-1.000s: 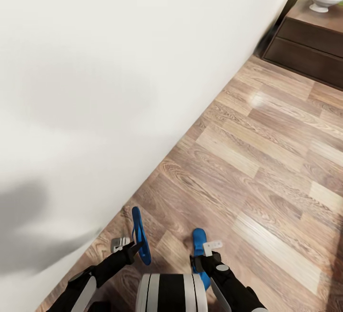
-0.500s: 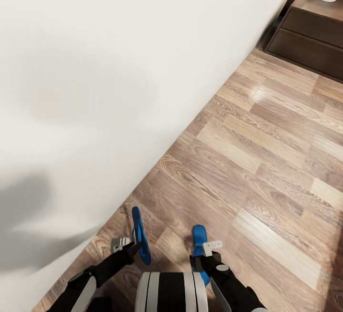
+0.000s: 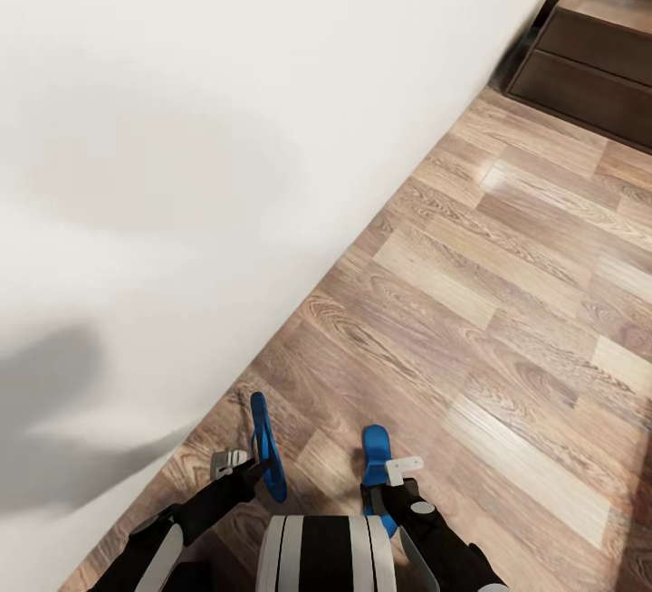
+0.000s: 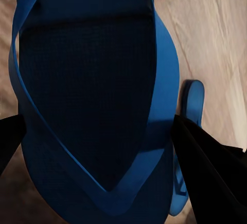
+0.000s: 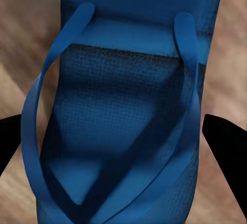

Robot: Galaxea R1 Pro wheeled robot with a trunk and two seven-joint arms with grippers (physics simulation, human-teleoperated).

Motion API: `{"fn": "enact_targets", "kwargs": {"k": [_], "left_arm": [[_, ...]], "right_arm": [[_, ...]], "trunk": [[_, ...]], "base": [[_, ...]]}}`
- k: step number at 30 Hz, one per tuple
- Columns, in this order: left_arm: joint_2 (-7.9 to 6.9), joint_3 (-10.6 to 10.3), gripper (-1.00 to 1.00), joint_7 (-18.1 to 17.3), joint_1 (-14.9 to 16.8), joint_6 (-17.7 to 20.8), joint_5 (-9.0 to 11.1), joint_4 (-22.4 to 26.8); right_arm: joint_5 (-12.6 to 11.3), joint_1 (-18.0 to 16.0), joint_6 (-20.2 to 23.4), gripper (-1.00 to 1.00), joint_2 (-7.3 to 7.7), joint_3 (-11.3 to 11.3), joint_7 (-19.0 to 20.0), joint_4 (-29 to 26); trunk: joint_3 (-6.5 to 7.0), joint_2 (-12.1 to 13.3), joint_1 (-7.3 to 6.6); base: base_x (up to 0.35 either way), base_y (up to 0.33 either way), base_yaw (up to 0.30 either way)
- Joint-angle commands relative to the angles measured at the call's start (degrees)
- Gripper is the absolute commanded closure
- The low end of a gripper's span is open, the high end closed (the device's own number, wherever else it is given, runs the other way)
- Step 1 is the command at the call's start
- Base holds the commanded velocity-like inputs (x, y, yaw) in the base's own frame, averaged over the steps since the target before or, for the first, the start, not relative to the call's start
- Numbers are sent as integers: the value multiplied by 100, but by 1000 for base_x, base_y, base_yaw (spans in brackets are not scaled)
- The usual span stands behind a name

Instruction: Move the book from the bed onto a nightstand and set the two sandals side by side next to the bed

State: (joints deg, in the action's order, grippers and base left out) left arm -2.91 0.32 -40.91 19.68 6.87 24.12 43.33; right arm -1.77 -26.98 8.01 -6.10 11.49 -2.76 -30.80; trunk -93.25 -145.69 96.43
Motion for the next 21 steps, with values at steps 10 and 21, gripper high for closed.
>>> {"fn": "enact_targets", "kwargs": {"k": [10,21], "left_arm": [[0,3,100,-22,1,68,58,0],[1,10,100,-22,1,75,56,0]], "right_arm": [[-25,-1,33,100,4,29,-25,-10],[-25,-1,33,100,4,29,-26,-10]], "trunk": [[-3,-1,-1],[108,6,-14]], "base": [[0,0,0],[0,0,0]]}}
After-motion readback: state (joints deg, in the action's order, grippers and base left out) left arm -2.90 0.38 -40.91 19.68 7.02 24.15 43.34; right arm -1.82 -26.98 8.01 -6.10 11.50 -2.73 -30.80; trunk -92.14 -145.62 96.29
